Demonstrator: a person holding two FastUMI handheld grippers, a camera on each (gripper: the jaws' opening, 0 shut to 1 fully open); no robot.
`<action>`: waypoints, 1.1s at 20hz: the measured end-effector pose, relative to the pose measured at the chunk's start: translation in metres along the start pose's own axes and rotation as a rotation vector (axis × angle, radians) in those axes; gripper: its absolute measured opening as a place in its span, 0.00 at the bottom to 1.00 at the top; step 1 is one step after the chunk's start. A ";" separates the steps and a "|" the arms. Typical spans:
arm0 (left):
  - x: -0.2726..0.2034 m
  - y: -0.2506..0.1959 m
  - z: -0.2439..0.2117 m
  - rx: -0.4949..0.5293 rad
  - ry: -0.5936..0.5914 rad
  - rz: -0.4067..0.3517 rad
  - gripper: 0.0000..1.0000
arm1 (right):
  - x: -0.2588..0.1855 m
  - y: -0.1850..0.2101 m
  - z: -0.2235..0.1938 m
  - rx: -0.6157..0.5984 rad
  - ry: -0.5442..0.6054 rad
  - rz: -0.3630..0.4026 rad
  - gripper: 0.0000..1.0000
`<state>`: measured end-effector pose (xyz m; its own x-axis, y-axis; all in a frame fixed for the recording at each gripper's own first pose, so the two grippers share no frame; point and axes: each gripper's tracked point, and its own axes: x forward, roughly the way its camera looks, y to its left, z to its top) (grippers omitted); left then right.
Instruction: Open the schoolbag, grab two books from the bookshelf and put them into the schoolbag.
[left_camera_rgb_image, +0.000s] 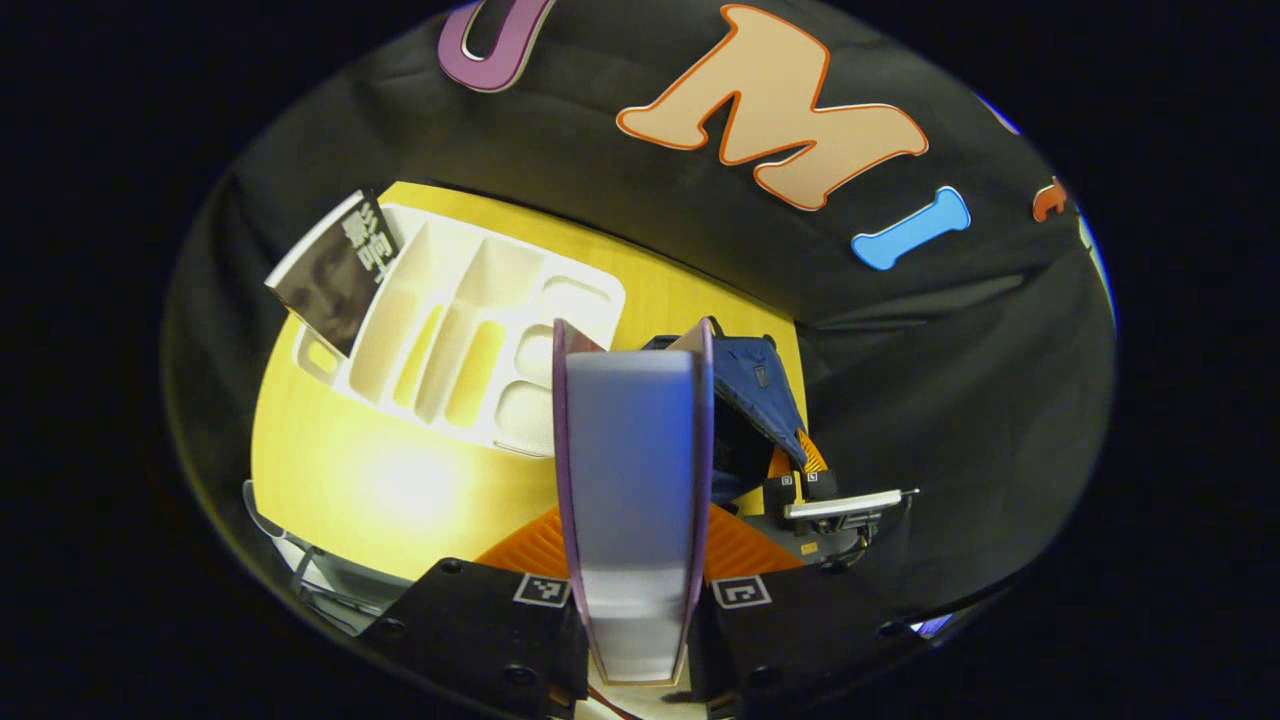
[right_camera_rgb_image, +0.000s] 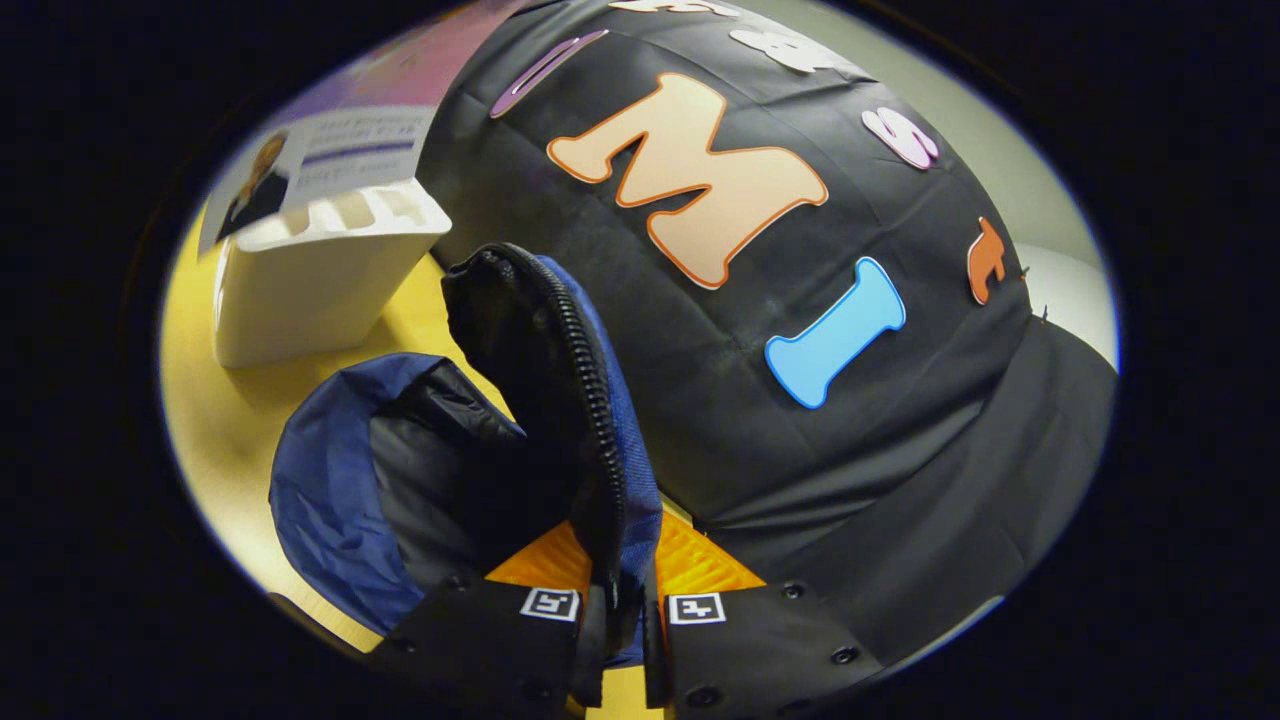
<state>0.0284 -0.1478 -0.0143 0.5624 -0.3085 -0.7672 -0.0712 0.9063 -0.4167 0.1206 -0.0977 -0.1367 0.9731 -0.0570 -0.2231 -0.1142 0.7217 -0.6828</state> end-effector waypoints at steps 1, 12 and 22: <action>0.014 -0.006 -0.007 -0.017 -0.012 -0.025 0.36 | 0.000 -0.001 0.000 0.010 0.004 0.004 0.18; 0.137 -0.054 -0.020 -0.226 -0.098 -0.204 0.36 | 0.008 -0.014 0.005 0.086 0.001 0.056 0.18; 0.262 -0.096 -0.023 -0.204 -0.124 -0.349 0.37 | 0.015 -0.023 0.027 0.132 -0.087 0.063 0.07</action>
<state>0.1634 -0.3224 -0.1869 0.6755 -0.5383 -0.5039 -0.0140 0.6739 -0.7387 0.1431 -0.0967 -0.1052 0.9792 0.0466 -0.1977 -0.1536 0.8065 -0.5709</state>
